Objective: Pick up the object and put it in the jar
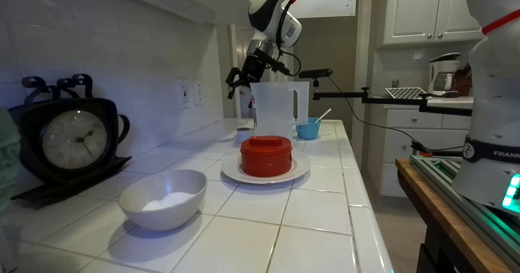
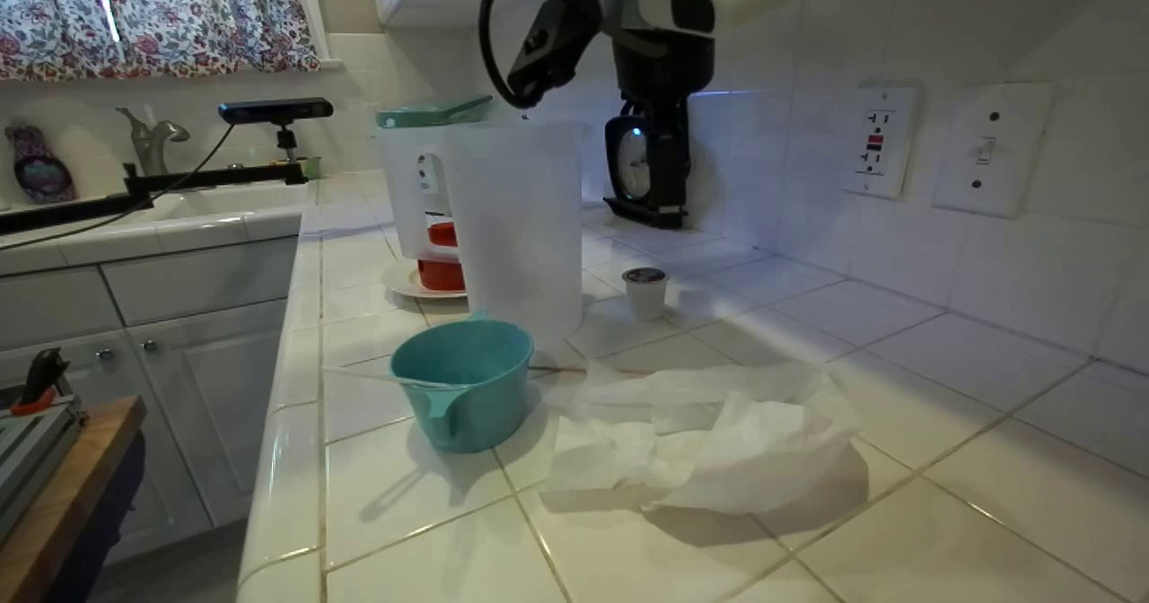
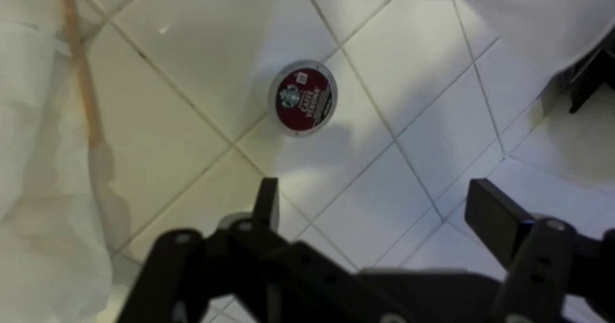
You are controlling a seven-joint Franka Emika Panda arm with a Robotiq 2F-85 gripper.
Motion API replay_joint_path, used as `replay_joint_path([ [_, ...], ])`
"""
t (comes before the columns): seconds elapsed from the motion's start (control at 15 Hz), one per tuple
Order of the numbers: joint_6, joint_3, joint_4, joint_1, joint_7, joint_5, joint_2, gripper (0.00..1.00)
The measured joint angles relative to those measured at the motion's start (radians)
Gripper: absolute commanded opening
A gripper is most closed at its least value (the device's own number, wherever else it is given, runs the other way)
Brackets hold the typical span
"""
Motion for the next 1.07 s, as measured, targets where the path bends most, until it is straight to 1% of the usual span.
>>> replay_joint_path([
  [0.27, -0.08, 0.006, 0.056, 0.0, 0.002, -0.029, 0.048, 1.0],
  [0.6, -0.146, 0.003, 0.093, -0.006, 0.006, -0.088, 0.088, 1.0],
  [0.8, -0.167, 0.002, 0.106, -0.006, 0.018, -0.135, 0.106, 1.0],
  [1.07, -0.168, 0.004, 0.12, -0.005, 0.046, -0.176, 0.131, 1.0],
])
